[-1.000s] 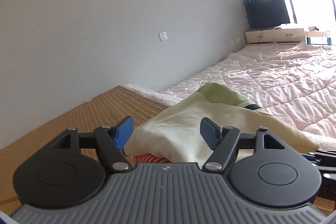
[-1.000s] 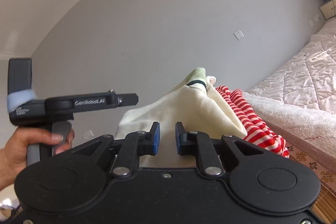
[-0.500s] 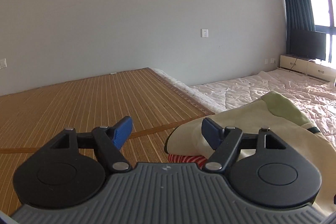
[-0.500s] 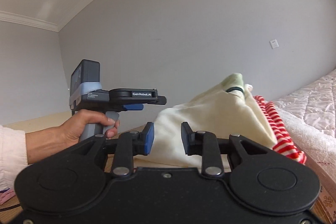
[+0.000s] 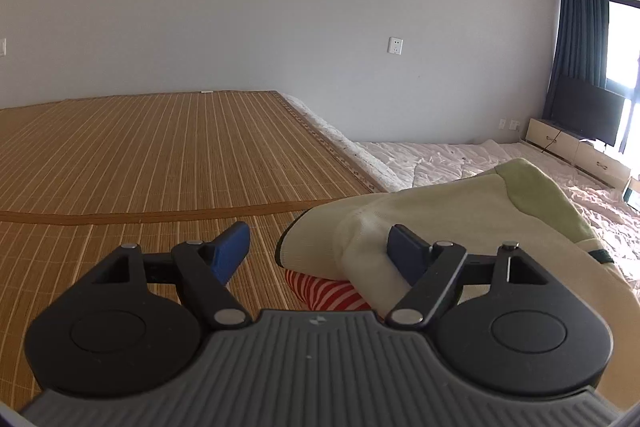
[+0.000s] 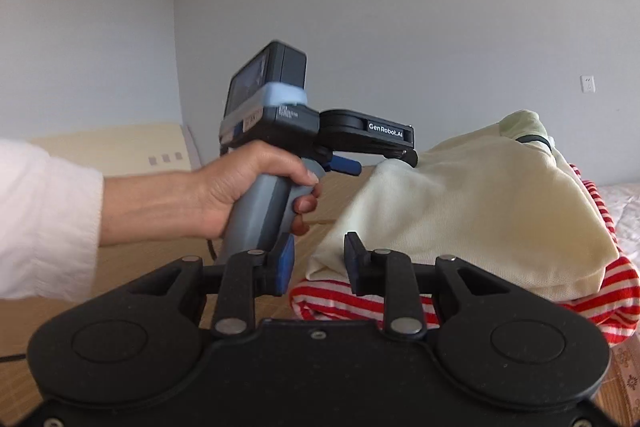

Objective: Fold clothes

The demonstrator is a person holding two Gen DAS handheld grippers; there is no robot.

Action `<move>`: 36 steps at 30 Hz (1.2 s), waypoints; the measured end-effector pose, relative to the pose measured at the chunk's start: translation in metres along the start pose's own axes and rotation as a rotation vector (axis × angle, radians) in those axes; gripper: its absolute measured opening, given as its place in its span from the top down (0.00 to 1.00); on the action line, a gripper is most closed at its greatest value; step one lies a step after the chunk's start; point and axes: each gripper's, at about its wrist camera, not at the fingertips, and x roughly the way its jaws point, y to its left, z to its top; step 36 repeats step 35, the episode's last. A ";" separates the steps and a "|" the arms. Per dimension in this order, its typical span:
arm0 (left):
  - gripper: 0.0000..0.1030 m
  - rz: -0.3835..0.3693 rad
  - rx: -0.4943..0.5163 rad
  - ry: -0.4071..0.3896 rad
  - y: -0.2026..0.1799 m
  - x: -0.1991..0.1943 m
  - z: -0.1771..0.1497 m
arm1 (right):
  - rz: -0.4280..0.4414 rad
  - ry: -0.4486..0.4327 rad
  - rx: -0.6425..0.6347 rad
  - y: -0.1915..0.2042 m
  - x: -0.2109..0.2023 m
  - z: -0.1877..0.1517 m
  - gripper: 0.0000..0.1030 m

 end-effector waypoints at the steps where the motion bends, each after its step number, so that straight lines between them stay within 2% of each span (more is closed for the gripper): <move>1: 0.22 -0.008 0.000 -0.015 0.000 -0.010 0.001 | -0.037 -0.049 0.037 -0.010 -0.010 0.006 0.68; 3: 0.22 -0.043 0.032 -0.046 -0.005 -0.036 -0.003 | -0.180 -0.101 0.092 -0.038 -0.020 0.010 0.68; 5: 0.22 -0.097 0.076 -0.054 -0.015 -0.059 -0.013 | -0.233 -0.112 0.157 -0.059 -0.032 0.005 0.68; 8: 0.20 -0.142 0.148 -0.079 -0.033 -0.093 -0.043 | -0.255 -0.138 0.315 -0.093 -0.036 -0.008 0.69; 11: 0.20 -0.147 0.218 -0.055 -0.051 -0.111 -0.074 | -0.253 -0.150 0.357 -0.104 -0.034 -0.016 0.70; 15: 0.18 -0.082 0.320 -0.103 -0.058 -0.116 -0.098 | -0.239 -0.199 0.415 -0.118 -0.034 -0.016 0.70; 17: 0.18 -0.076 0.281 -0.112 -0.052 -0.128 -0.099 | -0.211 -0.221 0.423 -0.120 -0.044 -0.015 0.69; 18: 0.19 -0.084 0.244 -0.116 -0.049 -0.141 -0.100 | -0.213 -0.227 0.420 -0.117 -0.047 -0.014 0.64; 20: 0.14 -0.101 0.200 -0.107 -0.047 -0.162 -0.104 | -0.258 -0.193 0.397 -0.114 -0.039 -0.016 0.56; 22: 0.02 -0.090 0.192 -0.084 -0.049 -0.183 -0.112 | -0.306 -0.157 0.373 -0.110 -0.032 -0.019 0.49; 23: 0.00 -0.083 0.205 -0.057 -0.052 -0.191 -0.119 | -0.330 -0.139 0.361 -0.108 -0.028 -0.021 0.48; 27: 0.00 -0.044 0.244 0.047 -0.058 -0.205 -0.151 | -0.425 -0.066 0.312 -0.100 -0.013 -0.027 0.46; 30: 0.00 0.031 0.268 0.115 -0.057 -0.200 -0.173 | -0.496 -0.011 0.275 -0.095 -0.002 -0.031 0.46; 34: 0.00 0.023 0.183 0.185 -0.047 -0.200 -0.187 | -0.589 0.062 0.224 -0.087 0.014 -0.037 0.44; 36: 0.00 0.032 0.178 0.193 -0.046 -0.200 -0.189 | -0.585 0.075 0.216 -0.086 0.016 -0.039 0.44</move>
